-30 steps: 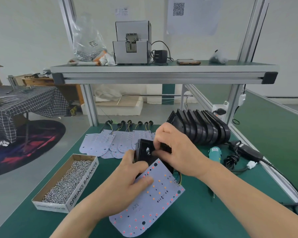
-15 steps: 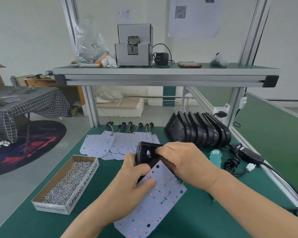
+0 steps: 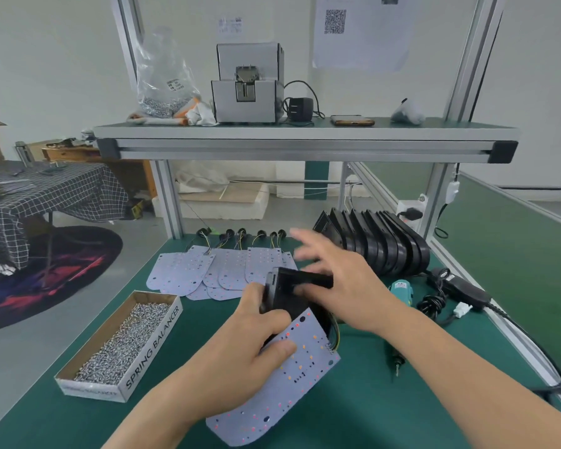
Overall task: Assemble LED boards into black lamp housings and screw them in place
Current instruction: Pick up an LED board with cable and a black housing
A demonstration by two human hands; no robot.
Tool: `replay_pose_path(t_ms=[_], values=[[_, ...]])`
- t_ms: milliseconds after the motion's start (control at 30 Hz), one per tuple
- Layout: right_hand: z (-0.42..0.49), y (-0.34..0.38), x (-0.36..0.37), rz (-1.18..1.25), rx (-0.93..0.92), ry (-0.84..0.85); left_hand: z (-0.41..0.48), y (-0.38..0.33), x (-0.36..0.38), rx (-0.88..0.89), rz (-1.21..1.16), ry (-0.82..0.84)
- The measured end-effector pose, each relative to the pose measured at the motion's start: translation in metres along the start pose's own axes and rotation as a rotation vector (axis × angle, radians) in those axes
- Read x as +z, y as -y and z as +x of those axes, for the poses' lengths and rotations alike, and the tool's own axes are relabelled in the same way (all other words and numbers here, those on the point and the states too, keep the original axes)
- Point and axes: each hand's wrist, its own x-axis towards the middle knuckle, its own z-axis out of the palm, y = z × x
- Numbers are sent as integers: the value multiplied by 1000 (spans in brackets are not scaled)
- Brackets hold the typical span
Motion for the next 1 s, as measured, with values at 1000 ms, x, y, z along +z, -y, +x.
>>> replay_pose_path(t_ms=[1000], values=[[25,20,-17,-183,132,371,17,-6,4,-3,-56,16]])
